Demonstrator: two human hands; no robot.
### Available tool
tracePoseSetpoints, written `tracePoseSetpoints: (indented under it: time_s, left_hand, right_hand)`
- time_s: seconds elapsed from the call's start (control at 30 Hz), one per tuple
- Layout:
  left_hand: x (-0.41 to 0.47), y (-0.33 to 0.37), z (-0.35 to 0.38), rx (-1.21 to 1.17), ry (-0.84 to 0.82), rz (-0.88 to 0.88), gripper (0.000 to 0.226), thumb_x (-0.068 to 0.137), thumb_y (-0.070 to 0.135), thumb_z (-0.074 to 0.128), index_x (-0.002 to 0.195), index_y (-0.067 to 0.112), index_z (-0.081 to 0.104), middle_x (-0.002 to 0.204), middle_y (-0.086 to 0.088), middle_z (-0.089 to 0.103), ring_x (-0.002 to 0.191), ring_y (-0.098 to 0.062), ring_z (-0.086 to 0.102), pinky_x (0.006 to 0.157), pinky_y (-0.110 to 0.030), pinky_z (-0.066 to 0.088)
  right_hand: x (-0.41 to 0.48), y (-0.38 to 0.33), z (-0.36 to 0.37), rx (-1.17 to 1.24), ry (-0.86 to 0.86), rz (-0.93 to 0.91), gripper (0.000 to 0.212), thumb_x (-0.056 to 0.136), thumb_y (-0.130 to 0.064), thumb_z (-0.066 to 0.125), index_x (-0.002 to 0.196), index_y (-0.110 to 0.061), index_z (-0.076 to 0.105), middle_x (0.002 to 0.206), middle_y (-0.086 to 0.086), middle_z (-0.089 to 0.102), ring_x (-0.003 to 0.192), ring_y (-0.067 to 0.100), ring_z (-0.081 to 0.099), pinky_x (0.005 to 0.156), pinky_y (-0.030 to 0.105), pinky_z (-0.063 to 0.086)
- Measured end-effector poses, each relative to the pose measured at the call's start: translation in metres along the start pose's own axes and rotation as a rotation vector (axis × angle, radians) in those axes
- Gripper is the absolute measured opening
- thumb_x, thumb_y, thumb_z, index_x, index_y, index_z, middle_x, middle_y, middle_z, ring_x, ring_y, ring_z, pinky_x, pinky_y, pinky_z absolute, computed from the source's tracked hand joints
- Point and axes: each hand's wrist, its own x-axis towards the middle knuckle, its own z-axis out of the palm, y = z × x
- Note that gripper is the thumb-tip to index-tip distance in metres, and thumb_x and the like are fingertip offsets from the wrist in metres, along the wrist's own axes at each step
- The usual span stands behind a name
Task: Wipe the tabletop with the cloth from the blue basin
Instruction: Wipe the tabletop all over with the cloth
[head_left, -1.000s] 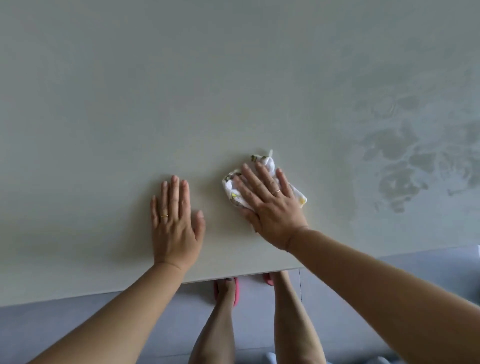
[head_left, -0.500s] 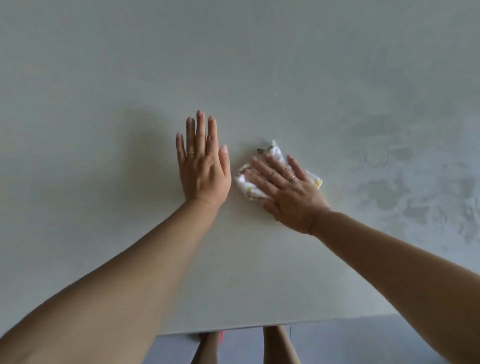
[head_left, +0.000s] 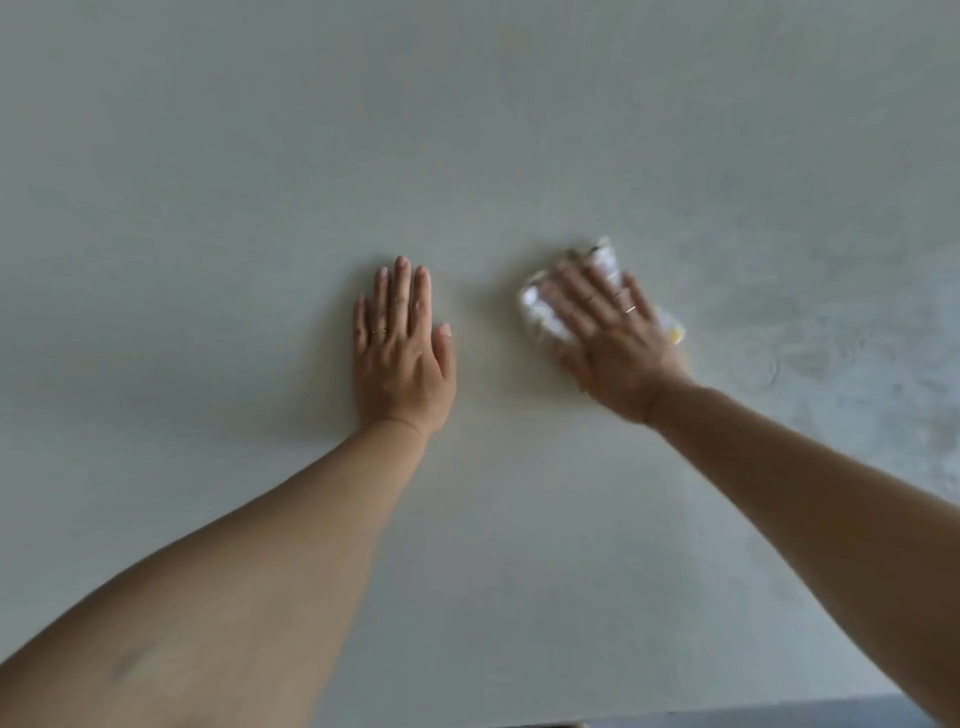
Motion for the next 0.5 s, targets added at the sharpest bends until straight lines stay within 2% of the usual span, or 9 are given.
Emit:
tracePoseSetpoints:
  time_s: [0.07, 0.13, 0.17, 0.2, 0.27, 0.33, 0.37, 0.43, 0.5]
  left_hand:
    - [0.000, 0.000, 0.000, -0.006, -0.008, -0.009, 0.062, 0.092, 0.035, 0.024, 0.149, 0.011, 0.027, 0.157, -0.010, 0.022, 0.146, -0.026, 0.018, 0.117, -0.043, 0.012]
    - [0.000, 0.000, -0.001, -0.012, 0.001, -0.009, 0.061, 0.092, 0.034, 0.027, 0.148, 0.010, 0.030, 0.156, -0.011, 0.025, 0.145, -0.027, 0.021, 0.117, -0.044, 0.015]
    - [0.001, 0.001, -0.002, -0.013, 0.006, -0.008, 0.060, 0.092, 0.033, 0.029, 0.147, 0.009, 0.032, 0.155, -0.012, 0.027, 0.144, -0.028, 0.023, 0.116, -0.044, 0.017]
    - [0.001, 0.001, -0.002, -0.014, 0.011, -0.010, 0.059, 0.091, 0.031, 0.030, 0.146, 0.008, 0.034, 0.154, -0.013, 0.029, 0.143, -0.029, 0.025, 0.116, -0.045, 0.019]
    - [0.002, 0.003, -0.004, -0.017, 0.014, -0.013, 0.057, 0.091, 0.028, 0.031, 0.144, 0.006, 0.037, 0.152, -0.015, 0.032, 0.142, -0.031, 0.028, 0.115, -0.047, 0.023]
    - [0.002, 0.003, -0.005, -0.010, -0.007, -0.014, 0.058, 0.091, 0.028, 0.030, 0.145, 0.007, 0.035, 0.154, -0.014, 0.030, 0.143, -0.029, 0.026, 0.116, -0.046, 0.021]
    - [0.002, 0.002, -0.005, 0.000, -0.020, -0.016, 0.059, 0.091, 0.029, 0.029, 0.146, 0.008, 0.032, 0.155, -0.012, 0.027, 0.144, -0.028, 0.023, 0.117, -0.045, 0.019]
    - [0.002, 0.001, -0.005, 0.016, -0.036, -0.020, 0.060, 0.092, 0.031, 0.028, 0.148, 0.010, 0.029, 0.156, -0.011, 0.025, 0.145, -0.026, 0.020, 0.117, -0.044, 0.016]
    - [0.002, 0.002, -0.005, 0.019, -0.039, -0.028, 0.060, 0.092, 0.032, 0.027, 0.148, 0.010, 0.029, 0.156, -0.010, 0.024, 0.145, -0.026, 0.020, 0.118, -0.044, 0.015]
  right_hand:
    - [0.017, 0.009, -0.002, 0.121, 0.041, 0.359, 0.056, 0.098, -0.045, 0.028, 0.150, -0.031, 0.015, 0.159, -0.003, 0.014, 0.147, 0.019, 0.005, 0.118, 0.045, 0.006]
    - [0.030, -0.026, 0.002, 0.192, 0.073, 0.628, 0.058, 0.097, -0.046, 0.027, 0.150, -0.030, 0.011, 0.160, -0.001, 0.008, 0.147, 0.021, 0.001, 0.116, 0.045, -0.003]
    - [0.033, -0.051, 0.003, 0.214, 0.075, 0.637, 0.059, 0.096, -0.047, 0.025, 0.150, -0.028, 0.012, 0.160, 0.000, 0.008, 0.147, 0.023, 0.000, 0.115, 0.045, -0.006]
    - [0.033, -0.073, 0.003, 0.224, 0.076, 0.548, 0.059, 0.095, -0.048, 0.023, 0.150, -0.027, 0.014, 0.159, 0.001, 0.009, 0.147, 0.024, 0.001, 0.115, 0.046, -0.006]
    - [0.024, -0.091, 0.003, 0.182, 0.051, 0.223, 0.058, 0.095, -0.048, 0.022, 0.149, -0.026, 0.023, 0.158, 0.000, 0.018, 0.146, 0.024, 0.010, 0.117, 0.048, 0.003]
    - [0.028, -0.058, -0.001, 0.081, 0.020, -0.098, 0.056, 0.095, -0.047, 0.025, 0.148, -0.026, 0.026, 0.156, 0.000, 0.023, 0.145, 0.024, 0.017, 0.117, 0.049, 0.012]
    - [0.034, -0.036, -0.003, 0.037, -0.001, -0.178, 0.056, 0.095, -0.046, 0.026, 0.148, -0.027, 0.025, 0.156, -0.001, 0.023, 0.145, 0.024, 0.017, 0.117, 0.048, 0.013]
    - [0.052, 0.004, -0.007, 0.029, -0.003, -0.074, 0.055, 0.096, -0.046, 0.023, 0.149, -0.030, 0.021, 0.157, -0.002, 0.020, 0.146, 0.021, 0.013, 0.117, 0.045, 0.008]
    - [0.070, 0.018, -0.009, 0.129, 0.022, 0.255, 0.055, 0.097, -0.047, 0.021, 0.150, -0.033, 0.013, 0.159, -0.005, 0.011, 0.147, 0.017, 0.003, 0.117, 0.043, 0.000]
